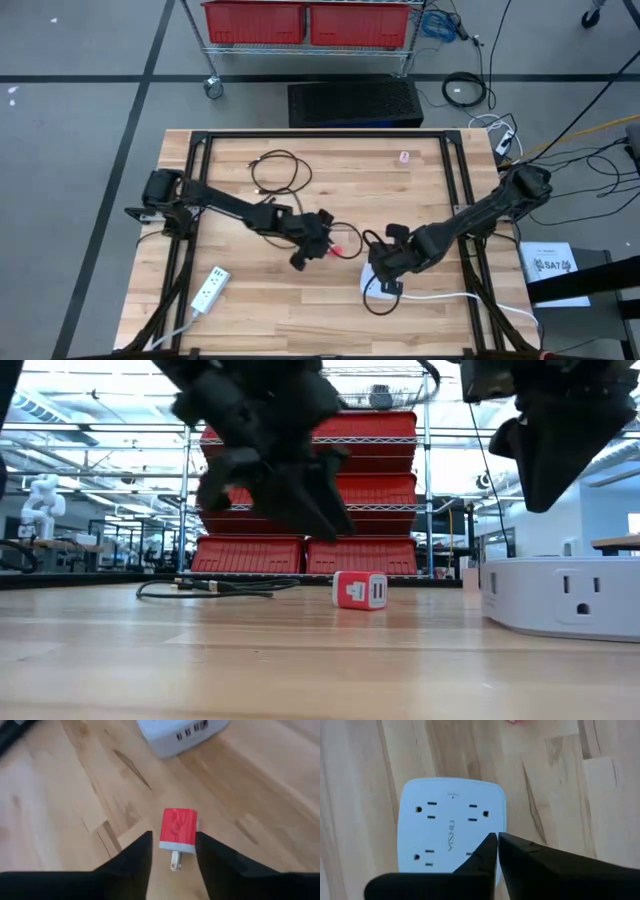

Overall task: Insert USB
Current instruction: Insert the red charger adapter into the right white outlet extension

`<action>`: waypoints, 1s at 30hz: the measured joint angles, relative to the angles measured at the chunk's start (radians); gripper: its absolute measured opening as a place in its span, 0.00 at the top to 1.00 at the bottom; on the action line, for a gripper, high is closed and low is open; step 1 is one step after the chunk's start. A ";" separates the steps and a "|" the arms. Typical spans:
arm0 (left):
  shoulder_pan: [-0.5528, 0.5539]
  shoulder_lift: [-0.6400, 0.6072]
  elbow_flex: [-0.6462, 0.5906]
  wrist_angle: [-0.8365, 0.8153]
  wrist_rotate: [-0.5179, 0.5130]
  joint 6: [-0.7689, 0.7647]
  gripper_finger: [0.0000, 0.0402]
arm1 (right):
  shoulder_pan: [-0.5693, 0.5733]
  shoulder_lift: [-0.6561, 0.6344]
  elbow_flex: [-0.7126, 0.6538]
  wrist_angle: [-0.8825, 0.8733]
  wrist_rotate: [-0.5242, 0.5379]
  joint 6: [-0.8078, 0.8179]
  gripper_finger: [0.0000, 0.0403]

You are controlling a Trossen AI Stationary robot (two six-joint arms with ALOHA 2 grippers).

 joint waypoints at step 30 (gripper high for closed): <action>-0.011 0.158 0.196 -0.166 0.073 -0.013 0.50 | 0.000 -0.006 -0.019 0.037 -0.005 -0.028 0.98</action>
